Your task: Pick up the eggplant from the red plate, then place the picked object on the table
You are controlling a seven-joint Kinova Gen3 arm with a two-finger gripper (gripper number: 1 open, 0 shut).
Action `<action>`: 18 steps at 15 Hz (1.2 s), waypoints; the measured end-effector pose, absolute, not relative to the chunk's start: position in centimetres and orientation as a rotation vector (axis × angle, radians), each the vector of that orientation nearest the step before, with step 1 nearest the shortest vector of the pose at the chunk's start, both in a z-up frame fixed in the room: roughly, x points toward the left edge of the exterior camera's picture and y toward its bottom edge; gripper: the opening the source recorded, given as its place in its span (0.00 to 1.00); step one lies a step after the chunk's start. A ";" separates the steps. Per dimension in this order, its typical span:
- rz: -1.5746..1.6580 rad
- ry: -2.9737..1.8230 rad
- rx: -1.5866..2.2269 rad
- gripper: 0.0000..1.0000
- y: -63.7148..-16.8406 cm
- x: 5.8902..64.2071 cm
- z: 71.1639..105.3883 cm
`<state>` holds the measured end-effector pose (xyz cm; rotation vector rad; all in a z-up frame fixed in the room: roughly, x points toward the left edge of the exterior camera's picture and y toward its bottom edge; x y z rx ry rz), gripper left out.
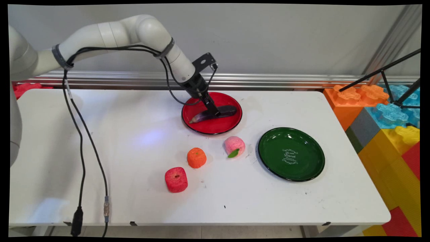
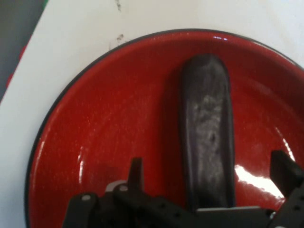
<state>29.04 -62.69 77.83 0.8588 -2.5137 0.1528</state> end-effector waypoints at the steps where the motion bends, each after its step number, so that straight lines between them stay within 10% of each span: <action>1: 0.150 -2.514 0.851 1.00 -62.8 29.2 77.6; 2: 0.146 -2.514 0.849 1.00 -62.9 29.3 77.3; 3: 0.141 -2.514 0.842 0.00 -63.0 29.3 77.1; 18: 0.162 -2.453 0.821 0.00 -63.2 28.5 81.0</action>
